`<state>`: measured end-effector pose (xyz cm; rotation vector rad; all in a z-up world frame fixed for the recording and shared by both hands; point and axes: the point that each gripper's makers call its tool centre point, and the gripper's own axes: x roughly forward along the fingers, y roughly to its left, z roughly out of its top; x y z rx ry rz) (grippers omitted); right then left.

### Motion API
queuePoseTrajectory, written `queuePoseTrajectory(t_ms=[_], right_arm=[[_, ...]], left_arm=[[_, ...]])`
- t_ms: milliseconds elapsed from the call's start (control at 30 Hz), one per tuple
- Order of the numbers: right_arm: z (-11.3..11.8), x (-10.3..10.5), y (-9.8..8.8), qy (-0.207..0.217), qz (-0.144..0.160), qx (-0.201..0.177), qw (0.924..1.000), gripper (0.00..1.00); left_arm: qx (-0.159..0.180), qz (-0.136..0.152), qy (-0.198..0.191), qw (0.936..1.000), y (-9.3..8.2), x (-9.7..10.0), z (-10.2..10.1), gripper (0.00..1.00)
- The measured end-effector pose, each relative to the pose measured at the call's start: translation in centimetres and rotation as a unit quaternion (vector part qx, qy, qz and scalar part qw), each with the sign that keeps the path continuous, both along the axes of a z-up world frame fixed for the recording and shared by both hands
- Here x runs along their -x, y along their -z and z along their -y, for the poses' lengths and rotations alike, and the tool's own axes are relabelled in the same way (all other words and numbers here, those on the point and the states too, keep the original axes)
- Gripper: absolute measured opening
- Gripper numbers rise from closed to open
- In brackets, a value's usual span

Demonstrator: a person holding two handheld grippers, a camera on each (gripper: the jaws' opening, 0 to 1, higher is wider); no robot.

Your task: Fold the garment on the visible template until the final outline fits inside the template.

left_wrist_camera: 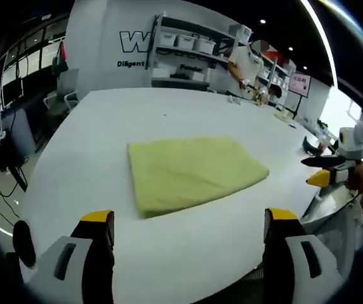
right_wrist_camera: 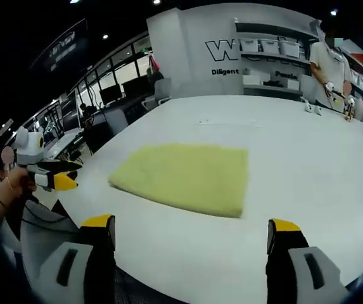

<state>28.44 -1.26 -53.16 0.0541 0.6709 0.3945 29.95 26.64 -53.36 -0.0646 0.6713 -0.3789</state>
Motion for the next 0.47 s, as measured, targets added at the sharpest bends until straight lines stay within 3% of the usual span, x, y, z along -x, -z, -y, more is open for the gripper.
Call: queuePoseTrajectory(t_ms=[467], right_arm=[[0.05, 0.16, -0.22, 0.0, 0.002, -0.003, 1.0, 0.99]], left_arm=[[-0.002, -0.004, -0.002, 1.0, 0.14, 0.41, -0.04, 0.96]])
